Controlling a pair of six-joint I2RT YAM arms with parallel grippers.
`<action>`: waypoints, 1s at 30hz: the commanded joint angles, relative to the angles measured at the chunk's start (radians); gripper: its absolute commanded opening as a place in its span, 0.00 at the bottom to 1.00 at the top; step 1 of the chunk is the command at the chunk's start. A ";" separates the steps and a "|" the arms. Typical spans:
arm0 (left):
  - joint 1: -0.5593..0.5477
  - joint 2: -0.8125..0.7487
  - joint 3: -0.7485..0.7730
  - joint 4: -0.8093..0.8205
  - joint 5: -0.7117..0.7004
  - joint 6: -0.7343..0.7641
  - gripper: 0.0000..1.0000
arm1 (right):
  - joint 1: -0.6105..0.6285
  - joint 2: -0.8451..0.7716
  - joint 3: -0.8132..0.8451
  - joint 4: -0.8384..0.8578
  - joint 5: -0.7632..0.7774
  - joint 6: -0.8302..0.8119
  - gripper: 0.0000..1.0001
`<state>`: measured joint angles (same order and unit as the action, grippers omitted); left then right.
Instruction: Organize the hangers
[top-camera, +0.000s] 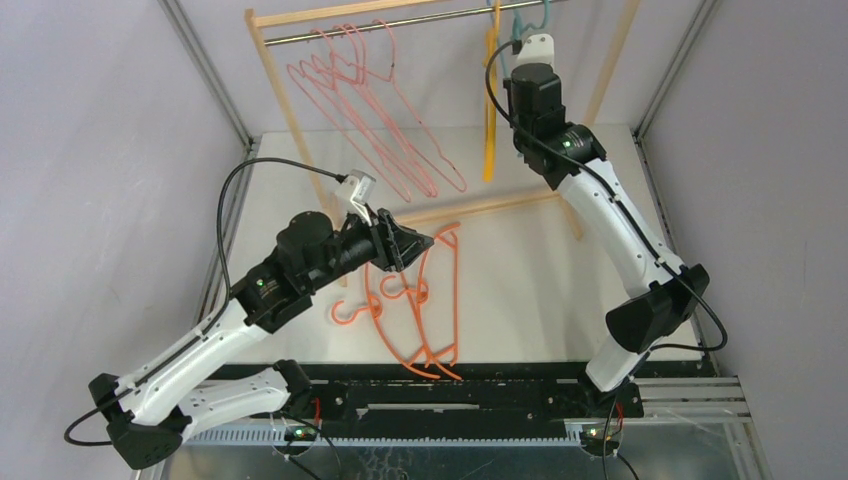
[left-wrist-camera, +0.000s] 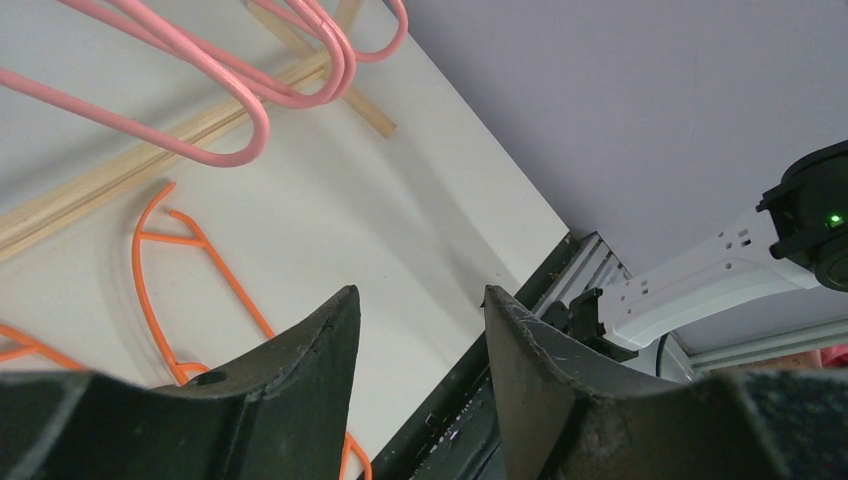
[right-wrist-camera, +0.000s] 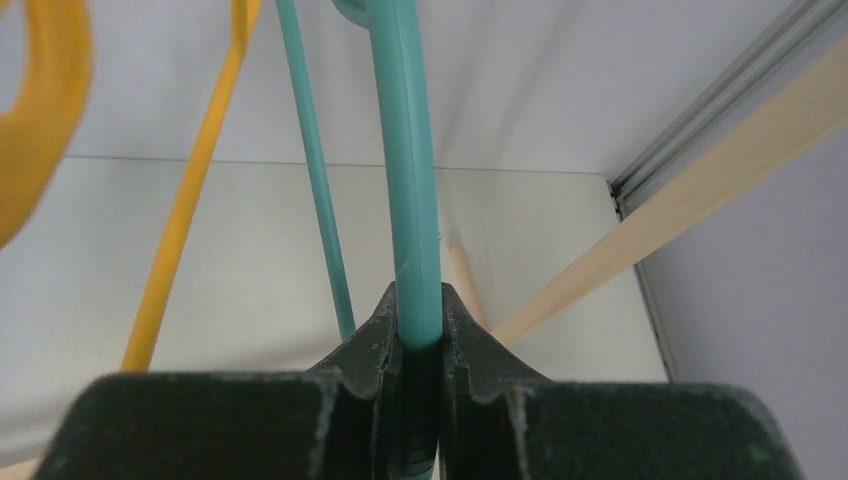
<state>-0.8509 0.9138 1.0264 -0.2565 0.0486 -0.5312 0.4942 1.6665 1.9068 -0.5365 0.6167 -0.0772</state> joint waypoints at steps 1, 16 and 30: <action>0.012 -0.015 -0.010 0.038 0.028 0.008 0.54 | 0.063 0.011 0.028 0.012 -0.020 -0.062 0.00; 0.012 -0.068 -0.067 0.062 0.000 -0.038 0.53 | 0.055 -0.039 -0.023 -0.064 -0.053 0.017 0.00; 0.012 -0.009 -0.046 0.093 0.026 -0.034 0.52 | 0.064 -0.207 -0.148 -0.022 0.000 -0.035 0.99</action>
<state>-0.8455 0.8898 0.9581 -0.2188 0.0570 -0.5602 0.5388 1.5539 1.7752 -0.5983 0.6010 -0.0895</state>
